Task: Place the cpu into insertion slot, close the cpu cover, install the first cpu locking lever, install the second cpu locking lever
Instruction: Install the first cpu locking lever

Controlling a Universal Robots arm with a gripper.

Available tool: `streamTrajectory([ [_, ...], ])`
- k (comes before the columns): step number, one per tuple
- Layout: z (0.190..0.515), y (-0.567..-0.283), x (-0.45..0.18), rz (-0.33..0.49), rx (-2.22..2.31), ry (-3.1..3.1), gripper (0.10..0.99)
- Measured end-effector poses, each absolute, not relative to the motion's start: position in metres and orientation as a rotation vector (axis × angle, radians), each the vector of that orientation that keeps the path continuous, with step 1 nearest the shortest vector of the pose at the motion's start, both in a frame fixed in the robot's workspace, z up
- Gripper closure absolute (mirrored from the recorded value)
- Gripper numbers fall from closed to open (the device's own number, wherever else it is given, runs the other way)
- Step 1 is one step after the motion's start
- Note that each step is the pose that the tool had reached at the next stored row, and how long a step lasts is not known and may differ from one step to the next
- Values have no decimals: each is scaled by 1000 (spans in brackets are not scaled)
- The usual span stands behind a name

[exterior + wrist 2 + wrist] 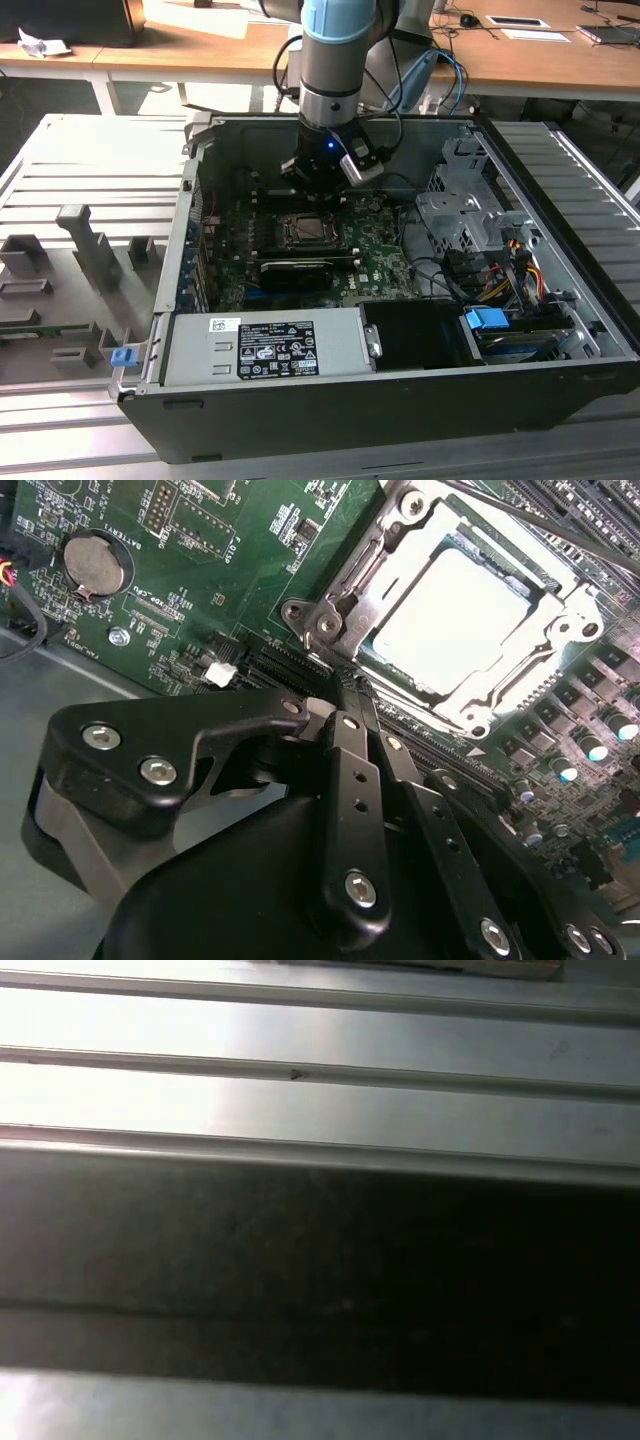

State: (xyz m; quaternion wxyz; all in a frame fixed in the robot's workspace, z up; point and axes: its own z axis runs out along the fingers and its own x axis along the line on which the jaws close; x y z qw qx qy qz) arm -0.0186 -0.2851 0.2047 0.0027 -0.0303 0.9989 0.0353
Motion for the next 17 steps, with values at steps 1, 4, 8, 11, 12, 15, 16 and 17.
streamTrajectory([
  [1,204,-285,-19,110,-95,3133,980],
  [4,202,-285,-18,101,-95,3133,980],
  [8,201,-285,-18,101,-95,3133,980],
  [11,202,-285,-18,102,-95,3133,980],
  [12,202,-285,-18,102,-95,3133,980],
  [15,206,-285,-18,102,-95,3133,980],
  [16,210,-285,-18,102,-95,3133,980],
  [17,212,-285,-18,102,-95,3133,980],
])
